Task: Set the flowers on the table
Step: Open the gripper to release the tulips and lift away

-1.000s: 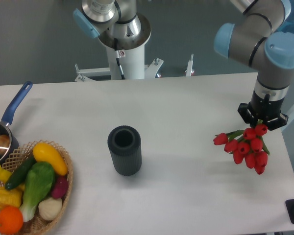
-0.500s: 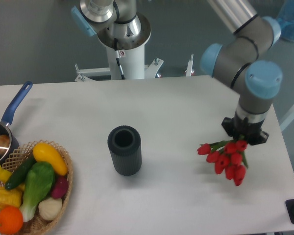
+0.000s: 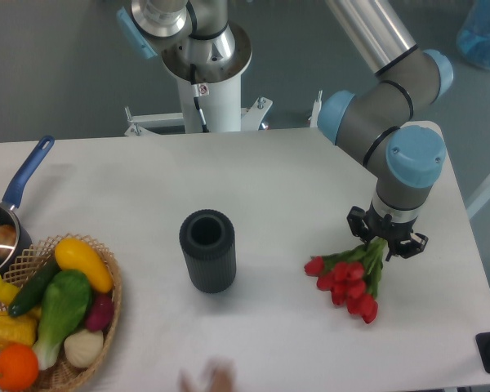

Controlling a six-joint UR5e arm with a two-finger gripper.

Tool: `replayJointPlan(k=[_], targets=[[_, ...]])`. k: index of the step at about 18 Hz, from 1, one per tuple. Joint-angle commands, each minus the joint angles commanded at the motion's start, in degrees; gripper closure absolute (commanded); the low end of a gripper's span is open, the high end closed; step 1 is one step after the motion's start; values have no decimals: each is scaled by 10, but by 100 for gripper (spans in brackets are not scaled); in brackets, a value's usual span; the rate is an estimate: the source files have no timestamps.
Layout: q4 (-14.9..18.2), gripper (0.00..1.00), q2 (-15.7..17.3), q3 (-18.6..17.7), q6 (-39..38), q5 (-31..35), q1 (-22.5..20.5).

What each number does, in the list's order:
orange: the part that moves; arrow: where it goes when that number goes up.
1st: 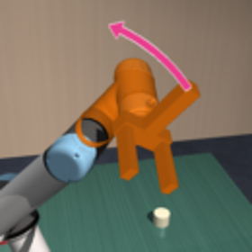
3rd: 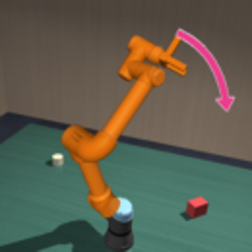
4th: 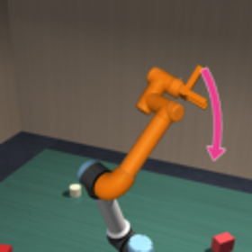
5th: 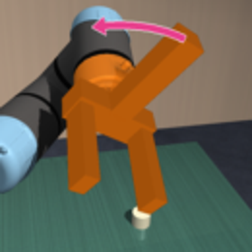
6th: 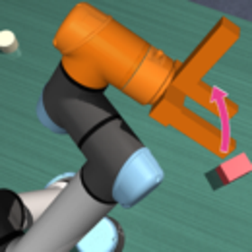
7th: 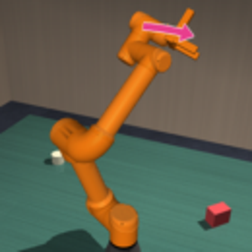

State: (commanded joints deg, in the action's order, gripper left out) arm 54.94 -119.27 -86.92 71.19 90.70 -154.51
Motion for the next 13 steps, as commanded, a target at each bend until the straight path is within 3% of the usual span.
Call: replayJointPlan(k=[4, 8, 13], targets=[[-4, 0, 11, 1, 2, -10, -19], [-4, 0, 12, 12, 27, -71, -56], [-2, 0, 11, 12, 81, -72, -82]])
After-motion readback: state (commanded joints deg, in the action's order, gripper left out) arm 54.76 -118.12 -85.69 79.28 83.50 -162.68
